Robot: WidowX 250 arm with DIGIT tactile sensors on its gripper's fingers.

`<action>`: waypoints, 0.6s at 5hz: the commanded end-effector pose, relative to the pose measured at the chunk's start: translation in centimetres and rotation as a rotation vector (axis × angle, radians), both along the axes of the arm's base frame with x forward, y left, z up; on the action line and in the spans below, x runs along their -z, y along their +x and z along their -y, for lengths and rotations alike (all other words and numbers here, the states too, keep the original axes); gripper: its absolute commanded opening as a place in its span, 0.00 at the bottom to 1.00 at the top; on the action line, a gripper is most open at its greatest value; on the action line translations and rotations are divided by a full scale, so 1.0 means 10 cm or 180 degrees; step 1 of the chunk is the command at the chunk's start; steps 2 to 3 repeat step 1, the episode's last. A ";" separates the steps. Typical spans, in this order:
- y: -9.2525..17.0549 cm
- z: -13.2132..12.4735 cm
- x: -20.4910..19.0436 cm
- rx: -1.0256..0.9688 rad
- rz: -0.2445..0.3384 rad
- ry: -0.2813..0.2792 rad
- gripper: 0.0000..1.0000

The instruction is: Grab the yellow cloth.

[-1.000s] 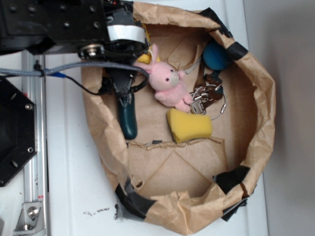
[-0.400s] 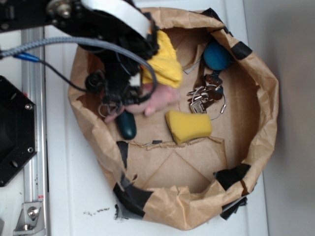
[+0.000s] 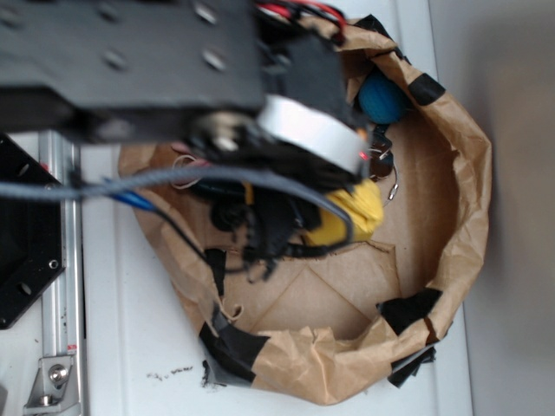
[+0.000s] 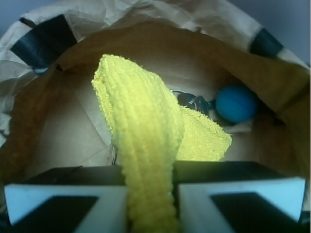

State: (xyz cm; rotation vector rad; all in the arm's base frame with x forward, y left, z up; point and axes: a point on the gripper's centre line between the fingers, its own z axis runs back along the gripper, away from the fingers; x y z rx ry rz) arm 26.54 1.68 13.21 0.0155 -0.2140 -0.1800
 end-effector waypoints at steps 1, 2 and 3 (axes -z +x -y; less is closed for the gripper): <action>0.06 -0.01 -0.10 -0.0085 0.0253 0.0228 0.00; 0.06 -0.01 -0.10 -0.0085 0.0253 0.0228 0.00; 0.06 -0.01 -0.10 -0.0085 0.0253 0.0228 0.00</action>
